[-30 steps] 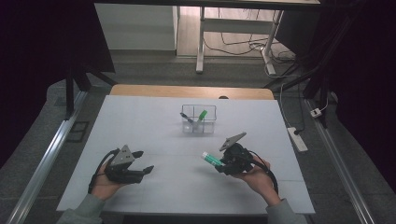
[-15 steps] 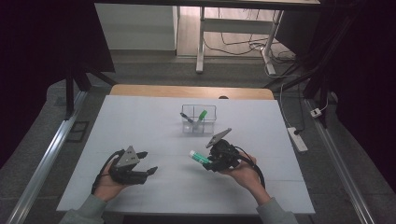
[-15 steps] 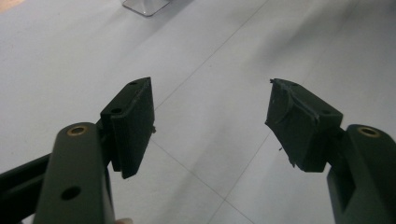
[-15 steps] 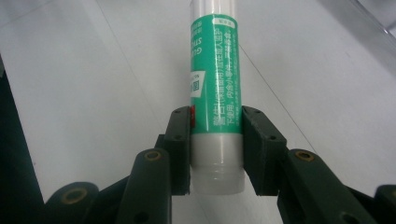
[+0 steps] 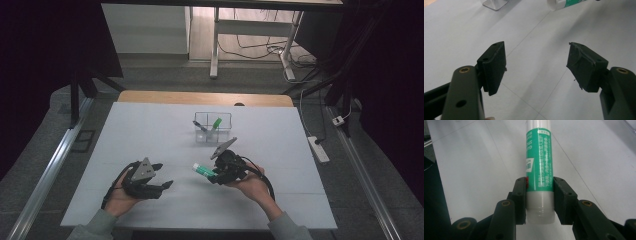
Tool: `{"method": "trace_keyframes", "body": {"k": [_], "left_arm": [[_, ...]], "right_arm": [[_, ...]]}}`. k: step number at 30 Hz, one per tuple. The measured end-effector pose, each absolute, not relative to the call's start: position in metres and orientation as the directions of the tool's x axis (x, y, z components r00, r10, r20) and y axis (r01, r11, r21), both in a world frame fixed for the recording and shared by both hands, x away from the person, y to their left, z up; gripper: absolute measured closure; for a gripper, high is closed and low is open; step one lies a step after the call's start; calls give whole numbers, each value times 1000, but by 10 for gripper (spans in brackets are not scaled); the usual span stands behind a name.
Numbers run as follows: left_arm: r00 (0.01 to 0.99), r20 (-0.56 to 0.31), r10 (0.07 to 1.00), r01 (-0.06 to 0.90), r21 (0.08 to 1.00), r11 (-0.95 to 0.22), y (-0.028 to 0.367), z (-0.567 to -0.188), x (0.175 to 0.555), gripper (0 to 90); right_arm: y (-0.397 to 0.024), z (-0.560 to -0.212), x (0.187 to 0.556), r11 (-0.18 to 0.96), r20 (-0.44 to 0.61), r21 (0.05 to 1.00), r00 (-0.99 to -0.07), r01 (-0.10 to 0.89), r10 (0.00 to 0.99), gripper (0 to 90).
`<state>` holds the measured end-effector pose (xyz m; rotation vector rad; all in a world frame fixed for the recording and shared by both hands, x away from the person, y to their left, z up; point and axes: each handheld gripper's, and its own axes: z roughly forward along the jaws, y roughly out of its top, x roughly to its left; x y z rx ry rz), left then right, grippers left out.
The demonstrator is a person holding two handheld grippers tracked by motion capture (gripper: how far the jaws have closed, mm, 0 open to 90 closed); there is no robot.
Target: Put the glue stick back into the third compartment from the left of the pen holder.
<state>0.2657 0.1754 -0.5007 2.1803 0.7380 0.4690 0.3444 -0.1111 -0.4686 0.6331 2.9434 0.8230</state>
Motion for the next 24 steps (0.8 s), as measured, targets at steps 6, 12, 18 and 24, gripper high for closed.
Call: {"method": "trace_keyframes", "body": {"k": [6,12,18,24], "left_arm": [[770,101,630,345,765,-544,169,-500,266,298],[787,128,603,322,749,-579,160,-501,266,296],[804,168,571,287,731,-619,148,-501,267,291],[816,192,545,269,710,-651,136,-502,269,286]], "right_arm": [[-105,-472,344,783,95,500,-922,370,375,651],[-98,-474,344,791,106,494,-928,361,358,651],[-91,-477,342,801,115,484,-933,352,341,651],[-86,-478,341,808,135,469,-933,357,333,651]]}}
